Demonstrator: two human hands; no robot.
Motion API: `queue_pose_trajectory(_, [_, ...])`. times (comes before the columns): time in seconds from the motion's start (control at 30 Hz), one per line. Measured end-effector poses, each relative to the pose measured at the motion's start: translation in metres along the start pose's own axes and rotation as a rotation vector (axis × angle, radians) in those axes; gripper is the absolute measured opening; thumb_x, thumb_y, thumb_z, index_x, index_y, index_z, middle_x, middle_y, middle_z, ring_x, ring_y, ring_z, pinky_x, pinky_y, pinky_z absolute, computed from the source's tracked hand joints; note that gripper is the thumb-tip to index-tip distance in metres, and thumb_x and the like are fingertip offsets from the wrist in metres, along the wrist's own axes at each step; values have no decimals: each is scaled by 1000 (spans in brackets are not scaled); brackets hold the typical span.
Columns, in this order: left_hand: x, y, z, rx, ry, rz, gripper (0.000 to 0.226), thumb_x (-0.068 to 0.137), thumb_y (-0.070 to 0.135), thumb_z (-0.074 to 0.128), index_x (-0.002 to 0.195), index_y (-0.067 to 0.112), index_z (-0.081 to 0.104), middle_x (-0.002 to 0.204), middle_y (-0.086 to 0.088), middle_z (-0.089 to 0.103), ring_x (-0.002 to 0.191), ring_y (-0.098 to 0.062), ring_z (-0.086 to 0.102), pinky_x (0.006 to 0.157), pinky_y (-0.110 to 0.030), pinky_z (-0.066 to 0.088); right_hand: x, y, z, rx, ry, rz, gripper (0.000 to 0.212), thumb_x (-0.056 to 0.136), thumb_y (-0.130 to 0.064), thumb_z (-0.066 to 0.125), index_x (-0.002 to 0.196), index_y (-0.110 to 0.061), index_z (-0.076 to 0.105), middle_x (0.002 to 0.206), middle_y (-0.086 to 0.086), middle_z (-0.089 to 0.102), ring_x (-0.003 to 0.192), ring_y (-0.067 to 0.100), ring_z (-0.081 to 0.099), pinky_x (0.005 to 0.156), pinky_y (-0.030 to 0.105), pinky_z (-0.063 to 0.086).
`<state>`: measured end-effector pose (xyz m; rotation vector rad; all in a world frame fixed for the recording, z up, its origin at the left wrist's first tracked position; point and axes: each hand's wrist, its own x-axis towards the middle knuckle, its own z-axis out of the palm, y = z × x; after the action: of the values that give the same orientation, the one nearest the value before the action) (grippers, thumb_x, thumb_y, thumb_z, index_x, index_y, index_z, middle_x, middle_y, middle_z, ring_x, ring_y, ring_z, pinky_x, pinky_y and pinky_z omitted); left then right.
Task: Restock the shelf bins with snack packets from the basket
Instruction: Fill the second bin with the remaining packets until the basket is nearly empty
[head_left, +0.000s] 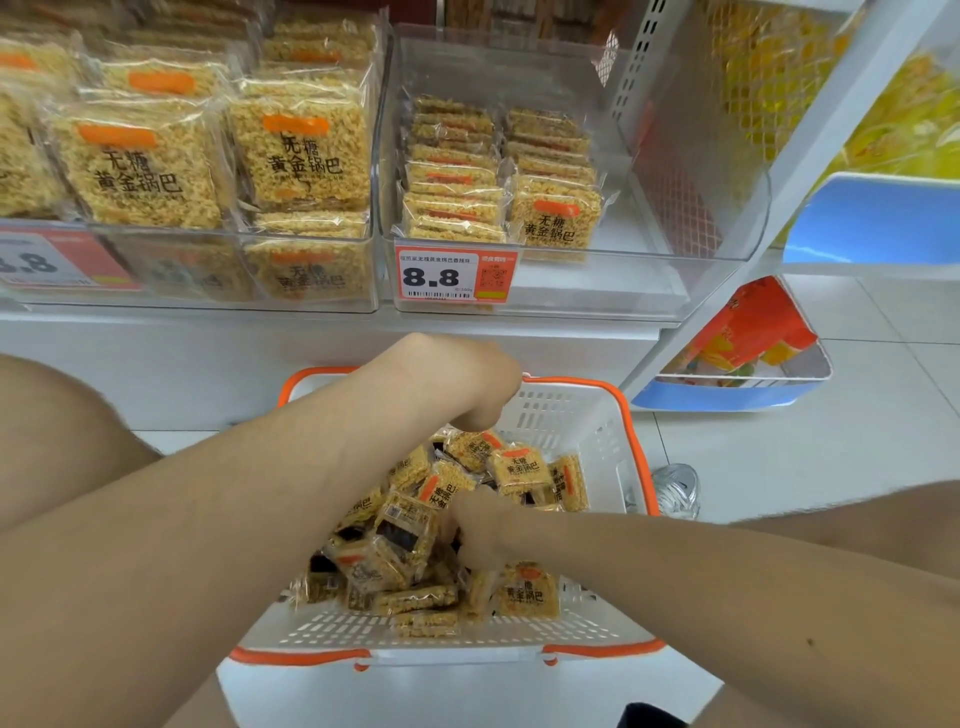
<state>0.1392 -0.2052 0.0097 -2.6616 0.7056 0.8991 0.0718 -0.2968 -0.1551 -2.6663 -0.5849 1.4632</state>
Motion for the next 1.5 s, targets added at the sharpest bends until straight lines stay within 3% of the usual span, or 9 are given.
queue_pose_trajectory(0.2, [-20,-14,-16,-82,-8,-51,26,97,3,62,121,12,61,119,-4,60,88,-26,54,60,-28,41,-27,10,-48,485,195,-1,19,100,-18,47,102,-10,64,98,10,69,70,21,63,60,33,54])
queue_pose_trajectory(0.4, [-38,-33,-31,-184,-90,11,96,52,76,91,121,15,65,114,0,70,104,-30,69,90,-45,60,-80,4,-113,1169,310,101,22,95,-14,43,108,-4,57,80,15,57,48,24,57,46,23,40])
queue_pose_trajectory(0.5, [-45,-39,-40,-336,118,23,78,61,70,86,108,9,70,99,-7,76,92,-30,73,76,-43,61,-113,6,-148,1367,244,49,17,91,-21,41,97,-11,53,76,13,63,55,26,62,56,26,39])
queue_pose_trajectory(0.63, [-62,-47,-63,-527,360,36,29,89,40,75,81,14,66,64,1,72,58,-21,71,57,-37,56,-153,18,-182,1186,301,-52,29,95,-20,33,106,-4,54,82,27,73,66,38,73,56,28,48])
queue_pose_trajectory(0.77, [-80,-52,-79,-706,603,59,30,94,34,69,74,13,61,54,3,62,46,-13,56,52,-27,42,-187,29,-206,862,486,-171,22,99,-16,44,94,-4,62,71,18,70,51,28,65,46,25,43])
queue_pose_trajectory(0.87, [-80,-53,-81,-844,848,87,30,99,40,66,88,12,67,63,3,66,55,-13,60,60,-35,53,-204,36,-226,583,895,-238,25,88,-18,58,66,-15,69,58,-1,62,49,12,49,51,29,40])
queue_pose_trajectory(1.03, [-57,-50,-71,-1211,1043,49,7,102,40,65,104,34,62,106,11,71,90,-10,74,71,-41,65,-191,43,-235,507,1456,-185,22,86,-41,68,106,-36,74,99,-9,56,90,5,57,83,24,48])
queue_pose_trajectory(1.3, [-18,-51,-81,-1416,940,-4,31,96,22,76,116,22,53,104,3,76,78,-15,77,79,-44,64,-152,38,-251,1616,972,-276,36,91,-14,69,126,-17,60,116,15,73,103,33,75,88,53,63])
queue_pose_trajectory(1.5, [-18,-49,-88,-1192,993,-102,36,90,44,79,116,30,57,94,14,73,79,1,69,69,-18,54,-156,30,-260,1774,991,-336,13,98,-9,71,111,-8,70,100,9,78,87,20,73,77,34,60])
